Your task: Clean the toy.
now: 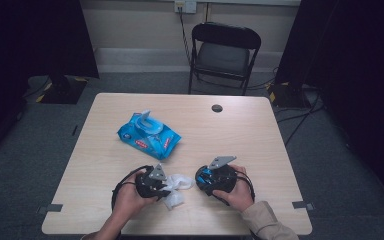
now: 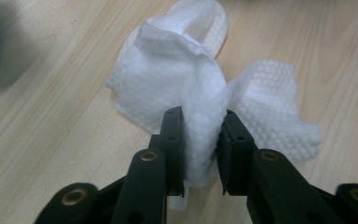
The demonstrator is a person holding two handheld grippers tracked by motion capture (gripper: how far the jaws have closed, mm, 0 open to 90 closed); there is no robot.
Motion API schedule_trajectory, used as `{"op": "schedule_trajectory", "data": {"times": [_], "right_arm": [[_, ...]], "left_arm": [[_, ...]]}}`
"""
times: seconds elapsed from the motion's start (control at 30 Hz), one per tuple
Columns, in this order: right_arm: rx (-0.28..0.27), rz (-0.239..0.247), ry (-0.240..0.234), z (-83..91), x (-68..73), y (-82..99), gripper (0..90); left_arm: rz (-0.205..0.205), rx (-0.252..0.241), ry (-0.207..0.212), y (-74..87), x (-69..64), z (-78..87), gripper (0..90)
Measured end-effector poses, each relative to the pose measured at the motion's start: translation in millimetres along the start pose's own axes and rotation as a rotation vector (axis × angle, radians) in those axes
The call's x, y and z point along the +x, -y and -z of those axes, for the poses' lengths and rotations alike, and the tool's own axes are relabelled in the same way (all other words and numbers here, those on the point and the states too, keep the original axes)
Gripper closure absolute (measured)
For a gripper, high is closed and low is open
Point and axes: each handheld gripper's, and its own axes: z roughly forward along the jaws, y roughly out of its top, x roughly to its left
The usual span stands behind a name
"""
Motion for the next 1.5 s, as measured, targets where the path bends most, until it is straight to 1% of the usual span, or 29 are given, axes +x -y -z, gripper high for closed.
{"op": "schedule_trajectory", "data": {"times": [0.07, 0.1, 0.13, 0.17, 0.2, 0.27, 0.3, 0.33, 0.37, 0.43, 0.47, 0.53, 0.57, 0.6, 0.67, 0.73, 0.8, 0.93, 0.97, 1.03, 1.1, 1.17, 1.2, 1.27, 1.3, 1.33, 1.37, 1.43, 1.5], "right_arm": [[-0.031, -0.011, -0.003, 5.5, -1.6, -1.7, 25.5], [-0.036, -0.015, -0.008, 7.0, -2.0, -2.3, 25.5], [-0.036, -0.015, -0.008, 7.0, -2.0, -2.3, 25.5], [-0.046, -0.024, -0.012, 9.0, -2.2, -2.9, 25.5], [-0.060, -0.026, -0.015, 10.9, -2.4, -3.6, 25.5], [-0.084, -0.037, -0.019, 15.0, -3.8, -4.6, 25.5], [-0.090, -0.043, -0.021, 16.2, -4.2, -4.9, 25.5], [-0.090, -0.043, -0.021, 16.2, -4.2, -4.9, 25.5], [-0.097, -0.047, -0.022, 18.0, -4.7, -5.4, 25.5], [-0.116, -0.052, -0.023, 22.6, -5.6, -7.0, 25.5], [-0.123, -0.056, -0.022, 24.1, -5.5, -7.5, 25.5], [-0.145, -0.066, -0.027, 28.7, -6.8, -8.6, 25.5], [-0.153, -0.067, -0.027, 30.1, -7.2, -8.8, 25.5], [-0.167, -0.074, -0.030, 34.1, -8.2, -9.9, 25.5], [-0.174, -0.076, -0.030, 35.2, -8.3, -10.2, 25.5], [-0.192, -0.082, -0.038, 39.7, -8.1, -12.4, 25.5], [-0.198, -0.078, -0.037, 40.6, -7.7, -13.1, 25.5], [-0.216, -0.079, -0.053, 44.6, -5.7, -16.2, 25.5], [-0.218, -0.077, -0.054, 45.3, -4.6, -16.8, 25.5], [-0.222, -0.067, -0.063, 46.1, -2.5, -18.2, 25.5], [-0.232, -0.066, -0.069, 47.6, -0.5, -20.3, 25.5], [-0.252, -0.066, -0.080, 49.2, 0.4, -22.0, 25.5], [-0.257, -0.057, -0.091, 50.7, 1.6, -23.5, 25.5], [-0.275, -0.048, -0.096, 53.1, 4.3, -25.0, 25.5], [-0.276, -0.040, -0.104, 54.7, 5.7, -26.5, 25.5], [-0.280, -0.038, -0.103, 55.3, 6.3, -27.1, 25.5], [-0.284, -0.038, -0.094, 56.0, 6.8, -27.7, 25.5], [-0.284, -0.040, -0.099, 55.8, 5.6, -27.0, 25.5], [-0.276, -0.040, -0.098, 54.9, 4.5, -25.3, 25.5]], "left_arm": [[0.009, 0.006, 0.003, -0.4, -0.1, 0.3, 82.2], [0.032, 0.003, 0.013, -0.3, 0.9, 0.2, 82.9], [0.032, 0.003, 0.013, -0.3, 0.9, 0.2, 83.4], [0.064, -0.005, 0.021, 0.0, 1.6, 0.1, 83.4], [0.083, -0.015, 0.029, 0.5, 2.4, 0.3, 83.8], [0.106, -0.047, 0.043, -0.2, 3.8, 2.6, 84.6], [0.105, -0.059, 0.042, -1.3, 4.4, 4.4, 84.8], [0.114, -0.078, 0.037, -2.9, 4.9, 7.3, 84.8], [0.136, -0.101, 0.037, -5.1, 6.1, 11.4, 85.0], [0.163, -0.141, 0.036, -7.8, 8.2, 17.5, 85.3], [0.174, -0.153, 0.044, -9.4, 10.4, 21.6, 85.3], [0.199, -0.181, 0.040, -11.1, 12.9, 26.0, 85.4], [0.213, -0.195, 0.048, -12.2, 14.5, 28.3, 85.4], [0.224, -0.210, 0.046, -13.9, 16.3, 31.1, 85.4], [0.237, -0.245, 0.031, -17.2, 18.6, 35.4, 85.5], [0.260, -0.293, 0.048, -24.0, 22.5, 40.4, 85.7], [0.276, -0.329, 0.073, -32.5, 25.9, 44.0, 85.8], [0.284, -0.360, 0.073, -52.6, 31.0, 47.0, 85.8], [0.288, -0.358, 0.086, -58.4, 31.7, 46.7, 85.8], [0.286, -0.368, 0.082, -70.0, 32.2, 45.0, 85.8], [0.284, -0.371, 0.077, -81.8, 31.5, 41.0, 85.7], [0.289, -0.365, 0.090, -92.9, 31.5, 34.8, 85.7], [0.287, -0.364, 0.087, -97.6, 31.5, 31.7, 85.7], [0.276, -0.347, 0.107, -106.2, 30.4, 24.2, 85.7], [0.270, -0.338, 0.120, -108.9, 29.3, 21.5, 85.7], [0.257, -0.327, 0.144, -111.8, 27.2, 17.8, 85.6], [0.244, -0.322, 0.151, -114.4, 23.8, 14.0, 85.6], [0.222, -0.310, 0.144, -116.3, 21.0, 10.8, 85.6], [0.223, -0.305, 0.145, -115.5, 20.9, 9.0, 85.6]]}}
